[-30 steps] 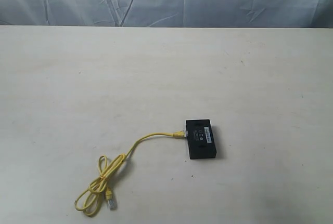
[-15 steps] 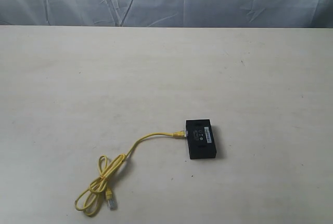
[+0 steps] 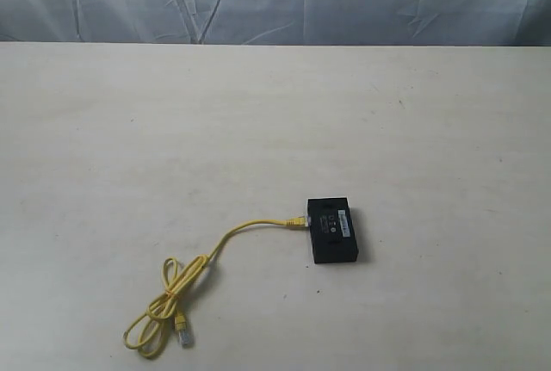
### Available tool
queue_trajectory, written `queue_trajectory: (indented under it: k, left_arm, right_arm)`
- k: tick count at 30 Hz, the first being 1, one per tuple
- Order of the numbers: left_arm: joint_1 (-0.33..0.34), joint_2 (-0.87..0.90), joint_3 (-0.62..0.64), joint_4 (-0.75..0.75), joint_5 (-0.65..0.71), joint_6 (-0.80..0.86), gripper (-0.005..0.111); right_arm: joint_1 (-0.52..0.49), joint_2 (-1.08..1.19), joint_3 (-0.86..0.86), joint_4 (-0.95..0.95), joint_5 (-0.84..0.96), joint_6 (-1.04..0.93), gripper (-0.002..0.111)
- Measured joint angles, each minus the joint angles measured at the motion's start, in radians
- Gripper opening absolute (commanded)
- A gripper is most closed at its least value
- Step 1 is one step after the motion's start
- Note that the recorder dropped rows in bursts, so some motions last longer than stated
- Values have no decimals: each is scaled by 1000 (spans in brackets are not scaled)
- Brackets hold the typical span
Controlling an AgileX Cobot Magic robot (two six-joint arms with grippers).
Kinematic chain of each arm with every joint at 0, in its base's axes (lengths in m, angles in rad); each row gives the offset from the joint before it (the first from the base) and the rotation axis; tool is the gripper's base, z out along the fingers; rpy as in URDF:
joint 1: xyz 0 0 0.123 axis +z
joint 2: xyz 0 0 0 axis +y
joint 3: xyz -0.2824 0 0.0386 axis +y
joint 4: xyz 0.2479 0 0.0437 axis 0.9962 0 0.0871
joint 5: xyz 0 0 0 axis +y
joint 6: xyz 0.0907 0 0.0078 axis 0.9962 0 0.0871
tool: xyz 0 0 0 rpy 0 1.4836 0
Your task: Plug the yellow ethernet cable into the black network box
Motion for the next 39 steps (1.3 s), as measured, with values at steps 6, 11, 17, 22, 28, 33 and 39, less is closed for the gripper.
queue_trajectory:
  k: [6,11,17,22,28,33,39]
  left_arm:
    - [0,0,0,2,0,0,0]
    - [0,0,0,10,0,0,0]
    - [0,0,0,10,0,0,0]
    - [0,0,0,10,0,0,0]
    - [0,0,0,10,0,0,0]
    - [0,0,0,16,0,0,0]
    - [0,0,0,18,0,0,0]
  right_arm:
    - [0,-78,150,-144,-47,256,-1]
    - [0,-79,185,-409,-49,552,-1]
    - [0,-79,205,-686,-56,868,-1]
    - [0,-79,205,-730,-64,924,-1]
    - [0,-79,252,-711,-103,803,-1]
    - [0,-79,309,-704,-122,768,-1]
    - [0,-79,376,-704,-164,764,-1]
